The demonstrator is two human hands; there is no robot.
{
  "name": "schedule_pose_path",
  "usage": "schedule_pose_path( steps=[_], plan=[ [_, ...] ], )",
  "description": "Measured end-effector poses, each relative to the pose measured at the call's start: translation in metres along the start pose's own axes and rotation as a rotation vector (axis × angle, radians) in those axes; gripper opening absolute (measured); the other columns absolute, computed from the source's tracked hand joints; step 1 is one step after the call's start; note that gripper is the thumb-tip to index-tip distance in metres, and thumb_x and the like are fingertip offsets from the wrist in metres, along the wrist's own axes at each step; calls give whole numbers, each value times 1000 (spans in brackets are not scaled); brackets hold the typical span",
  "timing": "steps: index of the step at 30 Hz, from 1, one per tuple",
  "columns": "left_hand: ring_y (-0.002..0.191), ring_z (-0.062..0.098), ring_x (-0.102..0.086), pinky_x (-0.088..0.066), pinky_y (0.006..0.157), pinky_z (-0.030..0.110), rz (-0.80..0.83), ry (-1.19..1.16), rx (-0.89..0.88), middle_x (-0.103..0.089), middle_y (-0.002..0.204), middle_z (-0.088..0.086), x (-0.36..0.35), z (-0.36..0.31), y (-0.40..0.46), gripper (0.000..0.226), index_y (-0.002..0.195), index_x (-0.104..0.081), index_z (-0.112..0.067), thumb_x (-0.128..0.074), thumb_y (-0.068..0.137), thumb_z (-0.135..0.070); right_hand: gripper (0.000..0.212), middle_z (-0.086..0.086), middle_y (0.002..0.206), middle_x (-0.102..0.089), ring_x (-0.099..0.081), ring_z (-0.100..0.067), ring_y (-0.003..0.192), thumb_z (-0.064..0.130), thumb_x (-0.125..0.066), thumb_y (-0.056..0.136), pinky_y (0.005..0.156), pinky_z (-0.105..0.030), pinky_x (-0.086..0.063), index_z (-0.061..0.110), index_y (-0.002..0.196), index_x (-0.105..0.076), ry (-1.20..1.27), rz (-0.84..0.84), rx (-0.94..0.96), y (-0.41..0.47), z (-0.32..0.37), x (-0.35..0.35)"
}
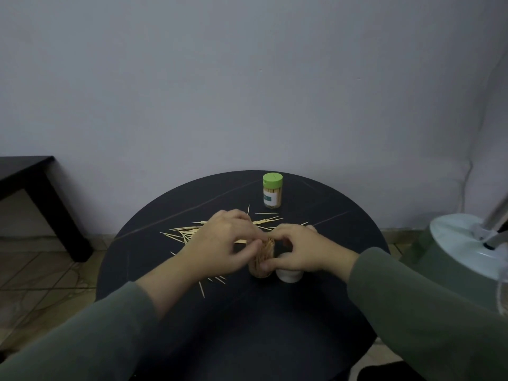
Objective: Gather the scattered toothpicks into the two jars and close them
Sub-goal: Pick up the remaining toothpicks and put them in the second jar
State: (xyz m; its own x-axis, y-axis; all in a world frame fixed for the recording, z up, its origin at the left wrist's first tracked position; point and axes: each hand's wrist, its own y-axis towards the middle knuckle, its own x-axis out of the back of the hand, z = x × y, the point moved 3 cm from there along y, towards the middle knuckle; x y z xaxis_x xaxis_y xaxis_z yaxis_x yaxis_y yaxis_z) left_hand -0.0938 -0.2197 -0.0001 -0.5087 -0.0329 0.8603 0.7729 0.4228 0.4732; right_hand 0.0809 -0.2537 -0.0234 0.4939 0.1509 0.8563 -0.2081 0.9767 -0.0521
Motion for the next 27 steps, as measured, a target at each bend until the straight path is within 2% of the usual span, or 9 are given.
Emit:
schedule_pose_path(
  steps=[2, 5, 7, 9, 11, 13, 19, 23, 27],
  plan=[
    [100, 2, -52, -44, 84, 29, -104, -58, 85, -69, 96, -20, 2, 5, 3, 32, 101, -73, -28, -45, 90, -38, 53, 12, 125, -52, -45, -10, 120, 41, -63, 87, 108, -42, -30, 41, 137, -47, -50, 25, -22, 0, -6, 8],
    [103, 2, -48, -46, 87, 30, -182, -49, 276, -67, 104, -15, -2, 16, 8, 25, 105, -71, -27, -49, 95, -31, 56, 9, 133, -49, -45, -12, 122, 25, -57, 90, 110, -41, -30, 37, 142, -42, -221, -90, -90, 6, -14, 17],
    [110, 4, -46, -44, 94, 32, -109, -10, 400, -63, 114, -14, -10, 28, 8, 23, 116, -66, -30, -55, 95, -32, 52, 6, 138, -47, -44, -16, 126, 26, -57, 93, 109, -42, -31, 36, 142, -42, -370, -151, -132, 11, -20, 16],
    [118, 7, -42, -41, 100, 32, 70, 57, 457, -56, 125, -12, -20, 38, 5, 35, 126, -58, -34, -58, 92, -42, 48, 5, 139, -47, -42, -18, 127, 32, -58, 94, 108, -43, -31, 35, 140, -44, -451, -173, -155, 15, -26, 12],
    [121, 9, -38, -39, 101, 31, 235, 144, 457, -51, 131, -12, -29, 46, 1, 44, 131, -53, -36, -58, 89, -50, 47, 4, 138, -48, -43, -18, 127, 40, -59, 93, 107, -43, -32, 35, 138, -47, -464, -179, -160, 18, -32, 10],
    [123, 10, -38, -37, 103, 31, 297, 195, 472, -48, 135, -12, -34, 53, 0, 50, 135, -50, -36, -57, 88, -54, 49, 5, 137, -49, -44, -18, 125, 47, -59, 91, 105, -41, -33, 35, 137, -48, -445, -178, -159, 22, -35, 9],
    [123, 14, -39, -38, 102, 34, 338, 317, 400, -44, 144, -14, -47, 58, 6, 42, 140, -45, -33, -46, 99, -39, 49, 8, 142, -47, -41, -18, 127, 47, -56, 92, 105, -42, -33, 34, 139, -47, -393, -170, -128, 35, -29, -1],
    [121, 16, -40, -37, 98, 34, 342, 395, 338, -47, 141, -12, -54, 57, 10, 40, 140, -44, -34, -45, 100, -26, 44, 6, 136, -54, -43, -19, 121, 44, -51, 96, 99, -40, -33, 34, 139, -49, -392, -163, -137, 49, -25, -7],
    [122, 18, -39, -36, 99, 35, 342, 475, 306, -48, 135, -6, -54, 57, 10, 40, 141, -43, -33, -43, 101, -27, 36, 5, 130, -57, -46, -20, 118, 43, -49, 98, 94, -40, -33, 34, 132, -56, -476, -166, -117, 59, -21, -8]
  ],
)
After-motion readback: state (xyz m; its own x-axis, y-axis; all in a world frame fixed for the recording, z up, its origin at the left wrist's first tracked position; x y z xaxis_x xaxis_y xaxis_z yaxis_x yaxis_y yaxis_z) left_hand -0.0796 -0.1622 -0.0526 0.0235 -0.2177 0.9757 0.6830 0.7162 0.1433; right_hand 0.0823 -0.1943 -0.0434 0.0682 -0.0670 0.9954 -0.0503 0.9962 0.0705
